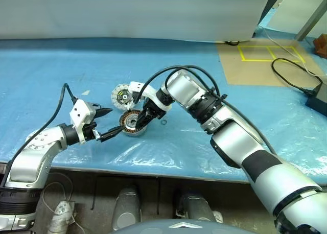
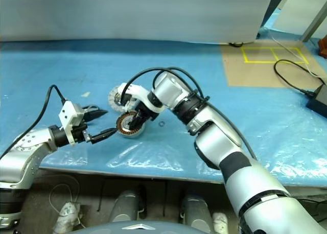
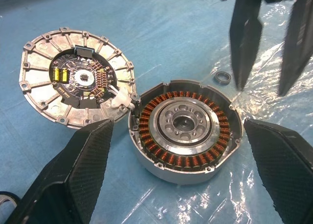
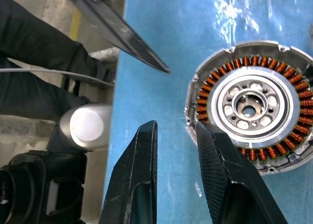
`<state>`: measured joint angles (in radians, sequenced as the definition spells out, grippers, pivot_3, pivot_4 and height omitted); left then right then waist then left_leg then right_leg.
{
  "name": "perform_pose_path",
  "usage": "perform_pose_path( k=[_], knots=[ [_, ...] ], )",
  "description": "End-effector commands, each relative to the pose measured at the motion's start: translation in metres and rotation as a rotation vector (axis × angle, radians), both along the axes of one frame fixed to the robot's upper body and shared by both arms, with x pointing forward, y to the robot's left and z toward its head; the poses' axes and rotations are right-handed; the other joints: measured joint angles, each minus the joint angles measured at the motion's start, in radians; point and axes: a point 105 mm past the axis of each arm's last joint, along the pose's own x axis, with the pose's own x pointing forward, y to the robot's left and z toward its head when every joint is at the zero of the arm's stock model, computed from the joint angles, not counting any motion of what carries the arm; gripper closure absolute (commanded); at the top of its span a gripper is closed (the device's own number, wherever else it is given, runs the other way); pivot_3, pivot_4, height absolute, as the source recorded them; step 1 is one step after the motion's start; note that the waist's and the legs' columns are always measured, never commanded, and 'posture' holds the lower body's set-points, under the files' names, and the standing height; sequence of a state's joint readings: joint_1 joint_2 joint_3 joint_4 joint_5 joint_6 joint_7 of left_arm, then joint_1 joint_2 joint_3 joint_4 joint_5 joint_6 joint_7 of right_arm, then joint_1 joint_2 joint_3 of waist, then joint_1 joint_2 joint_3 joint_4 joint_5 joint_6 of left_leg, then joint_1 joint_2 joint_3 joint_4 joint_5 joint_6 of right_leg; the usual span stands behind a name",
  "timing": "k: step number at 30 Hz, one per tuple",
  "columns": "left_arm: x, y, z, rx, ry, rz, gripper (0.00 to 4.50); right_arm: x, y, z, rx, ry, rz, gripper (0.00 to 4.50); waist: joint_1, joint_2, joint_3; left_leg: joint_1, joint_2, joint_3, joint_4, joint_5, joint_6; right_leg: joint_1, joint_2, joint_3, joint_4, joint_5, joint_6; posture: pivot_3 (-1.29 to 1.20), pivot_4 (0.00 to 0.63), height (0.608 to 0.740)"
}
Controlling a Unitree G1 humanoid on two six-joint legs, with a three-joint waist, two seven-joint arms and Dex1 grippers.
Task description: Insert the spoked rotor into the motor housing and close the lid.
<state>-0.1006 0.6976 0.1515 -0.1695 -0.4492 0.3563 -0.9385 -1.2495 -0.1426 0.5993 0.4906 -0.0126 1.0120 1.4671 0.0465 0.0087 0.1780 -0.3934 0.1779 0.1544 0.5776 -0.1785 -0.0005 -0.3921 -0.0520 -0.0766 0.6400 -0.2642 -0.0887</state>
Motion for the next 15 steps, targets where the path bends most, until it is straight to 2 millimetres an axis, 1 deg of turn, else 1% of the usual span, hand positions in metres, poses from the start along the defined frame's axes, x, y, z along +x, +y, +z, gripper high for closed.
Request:
perform_pose_path(
  k=[1, 3, 5, 9, 10, 11, 13, 15],
  knots=[
    [0.002, 0.005, 0.012, 0.012, -0.047, -0.004, 0.00, -0.007, 0.002, 0.026, 0.106, 0.011, 0.033, 3.24, -0.001, 0.000, 0.000, 0.000, 0.000, 0.000, 0.000, 0.000, 0.000, 0.000, 0.000, 0.000, 0.000, 0.000, 0.000, 0.00, 0.150, 0.740],
    [0.003, 0.006, 0.014, 0.013, -0.051, -0.003, 0.00, 0.002, -0.008, 0.030, 0.131, -0.061, 0.011, 3.24, 0.000, 0.000, 0.000, -0.001, 0.000, 0.000, 0.000, 0.000, 0.000, -0.001, 0.000, 0.000, 0.000, -0.001, -0.001, 0.00, 0.150, 0.740],
    [0.003, 0.008, 0.015, 0.020, -0.052, 0.000, 0.00, 0.018, -0.025, 0.024, 0.135, -0.221, 0.002, 3.24, 0.004, -0.002, -0.001, -0.001, 0.000, 0.000, 0.000, 0.000, 0.000, -0.001, 0.000, 0.000, 0.000, -0.001, -0.003, 0.00, 0.150, 0.740],
    [-0.001, 0.012, 0.016, 0.037, -0.052, -0.003, 0.00, 0.036, -0.049, 0.026, 0.286, -0.305, -0.129, 3.24, 0.018, -0.004, -0.002, -0.001, -0.001, 0.000, 0.001, 0.000, 0.000, 0.000, 0.000, 0.000, 0.000, -0.001, -0.002, 0.00, 0.150, 0.740],
    [-0.004, 0.011, 0.015, 0.043, -0.049, -0.011, 0.00, 0.042, -0.056, 0.027, 0.355, -0.375, -0.160, 3.24, 0.018, -0.004, -0.002, -0.001, -0.001, 0.000, 0.001, 0.000, 0.000, 0.000, 0.000, 0.000, 0.000, -0.001, -0.002, 0.00, 0.150, 0.740],
    [-0.007, 0.008, 0.014, 0.047, -0.045, -0.021, 0.00, 0.046, -0.065, 0.025, 0.409, -0.419, -0.198, 3.24, 0.018, -0.004, -0.002, -0.001, -0.001, 0.000, 0.001, 0.000, 0.000, -0.001, 0.000, 0.000, 0.000, -0.001, -0.002, 0.00, 0.150, 0.740],
    [-0.011, 0.004, 0.012, 0.043, -0.035, -0.036, 0.00, 0.048, -0.079, 0.015, 0.463, -0.454, -0.256, 3.24, 0.021, -0.004, -0.002, -0.001, -0.001, 0.000, 0.001, 0.000, 0.000, -0.001, 0.000, 0.000, 0.000, -0.001, -0.003, 0.00, 0.150, 0.740],
    [-0.015, -0.001, 0.009, 0.036, -0.029, -0.049, 0.00, 0.047, -0.087, 0.005, 0.501, -0.454, -0.315, 3.24, 0.022, -0.004, -0.002, -0.001, -0.001, 0.000, 0.001, 0.000, 0.000, -0.001, 0.000, 0.000, 0.000, -0.002, -0.003, 0.00, 0.150, 0.740]
  ],
)
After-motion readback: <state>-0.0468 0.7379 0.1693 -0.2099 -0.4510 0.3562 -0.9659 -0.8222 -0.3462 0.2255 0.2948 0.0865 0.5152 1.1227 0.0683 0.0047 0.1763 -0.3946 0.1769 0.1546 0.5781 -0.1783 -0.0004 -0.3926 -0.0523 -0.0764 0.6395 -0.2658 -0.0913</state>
